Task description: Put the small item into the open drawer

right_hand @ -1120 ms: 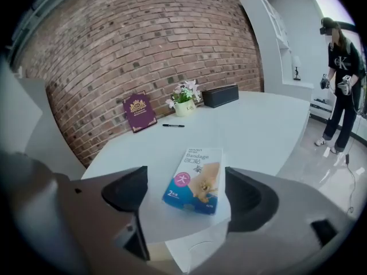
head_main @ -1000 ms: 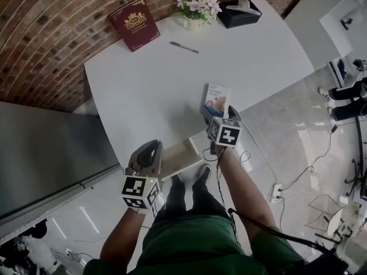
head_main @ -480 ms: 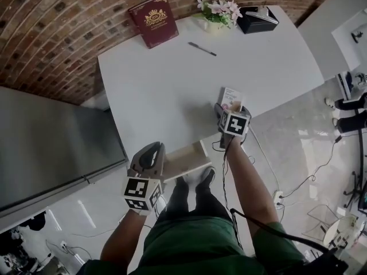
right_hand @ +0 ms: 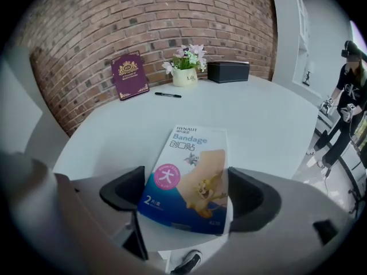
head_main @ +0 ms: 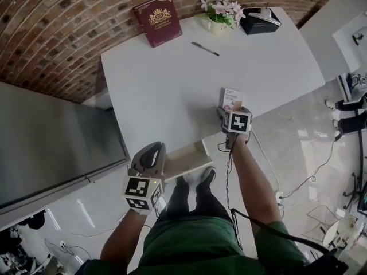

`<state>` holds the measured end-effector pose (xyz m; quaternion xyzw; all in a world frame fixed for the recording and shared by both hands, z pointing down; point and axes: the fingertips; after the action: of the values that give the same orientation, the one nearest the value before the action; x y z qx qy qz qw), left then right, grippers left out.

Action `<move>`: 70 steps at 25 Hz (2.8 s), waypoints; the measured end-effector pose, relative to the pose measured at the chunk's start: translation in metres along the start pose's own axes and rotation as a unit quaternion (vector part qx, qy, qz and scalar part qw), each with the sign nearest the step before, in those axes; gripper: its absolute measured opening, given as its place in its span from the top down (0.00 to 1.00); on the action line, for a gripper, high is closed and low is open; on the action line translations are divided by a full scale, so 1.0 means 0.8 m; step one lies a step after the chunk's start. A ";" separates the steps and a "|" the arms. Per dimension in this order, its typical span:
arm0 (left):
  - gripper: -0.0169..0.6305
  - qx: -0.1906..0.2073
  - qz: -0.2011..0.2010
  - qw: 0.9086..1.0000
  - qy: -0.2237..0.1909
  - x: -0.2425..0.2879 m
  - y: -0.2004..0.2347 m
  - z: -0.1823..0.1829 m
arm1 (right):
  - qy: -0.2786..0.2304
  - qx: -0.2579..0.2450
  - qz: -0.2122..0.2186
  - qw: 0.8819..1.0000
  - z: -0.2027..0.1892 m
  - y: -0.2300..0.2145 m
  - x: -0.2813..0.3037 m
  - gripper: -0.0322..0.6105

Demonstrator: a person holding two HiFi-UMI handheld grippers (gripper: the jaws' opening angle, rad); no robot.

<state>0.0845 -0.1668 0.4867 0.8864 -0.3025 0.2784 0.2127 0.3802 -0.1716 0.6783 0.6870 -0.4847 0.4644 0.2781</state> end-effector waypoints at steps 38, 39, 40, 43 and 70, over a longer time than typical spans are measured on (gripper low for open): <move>0.93 -0.045 0.101 0.993 -0.030 -0.065 -0.069 -0.048 | -0.088 -0.216 0.287 0.929 -0.075 0.184 -0.164 0.26; 0.93 -0.051 0.111 0.992 -0.030 -0.072 -0.063 -0.055 | -0.086 -0.221 0.299 0.924 -0.083 0.193 -0.166 0.26; 0.93 -0.058 0.120 0.991 -0.030 -0.079 -0.056 -0.062 | -0.083 -0.226 0.310 0.920 -0.091 0.203 -0.169 0.26; 0.93 -0.073 0.144 0.987 -0.027 -0.100 -0.037 -0.082 | -0.077 -0.236 0.338 0.908 -0.111 0.230 -0.182 0.26; 0.93 -0.133 0.125 0.983 -0.003 -0.152 0.050 -0.212 | 0.008 -0.317 0.326 0.890 -0.287 0.332 -0.137 0.27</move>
<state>-0.0838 -0.0523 0.5476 0.8061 -0.4462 0.2577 0.2911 0.0389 -0.0357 0.6560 0.3616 -0.8010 0.3558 0.3177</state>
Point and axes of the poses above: the fingertips, and each gripper's own axes: x forward along the fingers, y to its left, z out of its top, and after that the axes turned 8 degrees about y, right-handed
